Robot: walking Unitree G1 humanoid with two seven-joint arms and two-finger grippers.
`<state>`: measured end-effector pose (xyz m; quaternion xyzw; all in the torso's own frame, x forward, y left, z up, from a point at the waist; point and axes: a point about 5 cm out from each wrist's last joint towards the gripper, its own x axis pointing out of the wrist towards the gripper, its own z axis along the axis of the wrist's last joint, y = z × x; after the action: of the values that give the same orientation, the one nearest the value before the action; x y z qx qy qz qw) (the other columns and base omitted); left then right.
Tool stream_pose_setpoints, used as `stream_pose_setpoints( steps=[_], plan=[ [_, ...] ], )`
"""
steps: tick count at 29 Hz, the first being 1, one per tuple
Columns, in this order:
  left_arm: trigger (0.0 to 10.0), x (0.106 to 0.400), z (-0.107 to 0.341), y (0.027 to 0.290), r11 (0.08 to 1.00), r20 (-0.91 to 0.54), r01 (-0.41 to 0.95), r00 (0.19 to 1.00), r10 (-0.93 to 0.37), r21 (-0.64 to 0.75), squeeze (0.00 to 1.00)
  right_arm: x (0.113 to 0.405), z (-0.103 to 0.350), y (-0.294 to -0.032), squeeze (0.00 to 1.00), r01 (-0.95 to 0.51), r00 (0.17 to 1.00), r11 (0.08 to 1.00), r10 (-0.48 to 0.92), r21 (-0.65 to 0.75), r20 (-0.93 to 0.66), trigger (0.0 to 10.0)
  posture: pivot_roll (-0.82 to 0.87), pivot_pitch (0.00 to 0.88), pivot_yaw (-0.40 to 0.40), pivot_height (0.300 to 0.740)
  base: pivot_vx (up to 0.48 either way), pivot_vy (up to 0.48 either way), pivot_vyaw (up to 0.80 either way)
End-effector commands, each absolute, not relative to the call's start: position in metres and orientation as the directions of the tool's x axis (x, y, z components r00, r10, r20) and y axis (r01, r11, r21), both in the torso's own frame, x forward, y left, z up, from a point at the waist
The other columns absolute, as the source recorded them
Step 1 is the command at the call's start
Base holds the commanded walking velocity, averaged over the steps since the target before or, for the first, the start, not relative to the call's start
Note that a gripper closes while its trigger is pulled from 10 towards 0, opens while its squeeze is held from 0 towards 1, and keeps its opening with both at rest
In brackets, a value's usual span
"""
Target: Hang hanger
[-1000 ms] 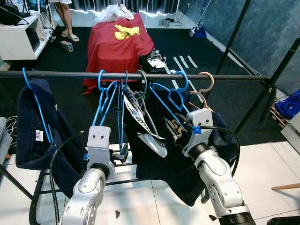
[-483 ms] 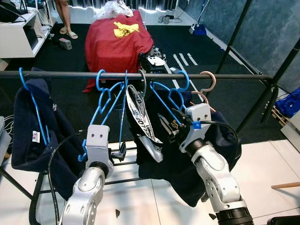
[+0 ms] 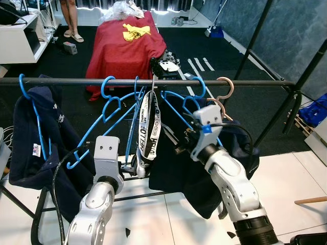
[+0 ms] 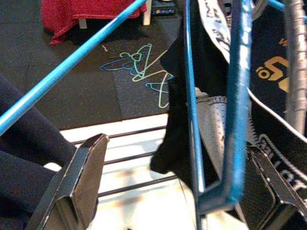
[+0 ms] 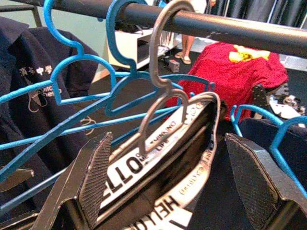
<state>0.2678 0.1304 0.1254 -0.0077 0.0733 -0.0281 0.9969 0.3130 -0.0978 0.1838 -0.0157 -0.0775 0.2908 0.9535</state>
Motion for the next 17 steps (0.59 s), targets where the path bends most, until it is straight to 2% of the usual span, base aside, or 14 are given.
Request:
stream_pose_setpoints(
  steps=[1,5,7,8,17],
  plan=[
    [10.0,0.268,0.121,0.13,0.998,-0.17,0.062,0.984,-0.06,0.003,0.0,0.313,0.181,-0.095,1.0,-0.568,0.812,0.821,0.571,-0.057,0.12,10.0,-0.02,0.084,-0.067,0.74,0.0,0.0,0.0],
    [10.0,0.27,0.123,0.131,0.998,-0.167,0.061,0.984,-0.059,0.009,0.0,0.321,0.177,-0.093,1.0,-0.547,0.833,0.834,0.551,-0.068,0.062,10.0,-0.01,0.088,-0.07,0.74,0.0,0.0,0.0],
    [10.0,0.27,0.124,0.131,0.998,-0.166,0.062,0.984,-0.059,0.01,0.0,0.323,0.175,-0.094,0.97,-0.532,0.843,0.843,0.536,-0.079,0.043,10.0,-0.01,0.09,-0.07,0.74,0.0,0.0,0.0],
    [10.0,0.27,0.124,0.131,0.998,-0.166,0.063,0.984,-0.061,0.01,0.0,0.324,0.173,-0.095,0.03,-0.521,0.851,0.849,0.525,-0.087,0.029,10.0,-0.01,0.092,-0.07,0.74,0.0,0.0,0.0],
    [10.0,0.271,0.124,0.125,0.996,-0.164,0.093,0.982,-0.089,0.015,0.0,0.33,0.165,-0.095,0.0,-0.499,0.866,0.862,0.497,-0.087,-0.045,10.0,-0.01,0.092,-0.062,0.74,0.0,0.0,0.0]
  ],
)
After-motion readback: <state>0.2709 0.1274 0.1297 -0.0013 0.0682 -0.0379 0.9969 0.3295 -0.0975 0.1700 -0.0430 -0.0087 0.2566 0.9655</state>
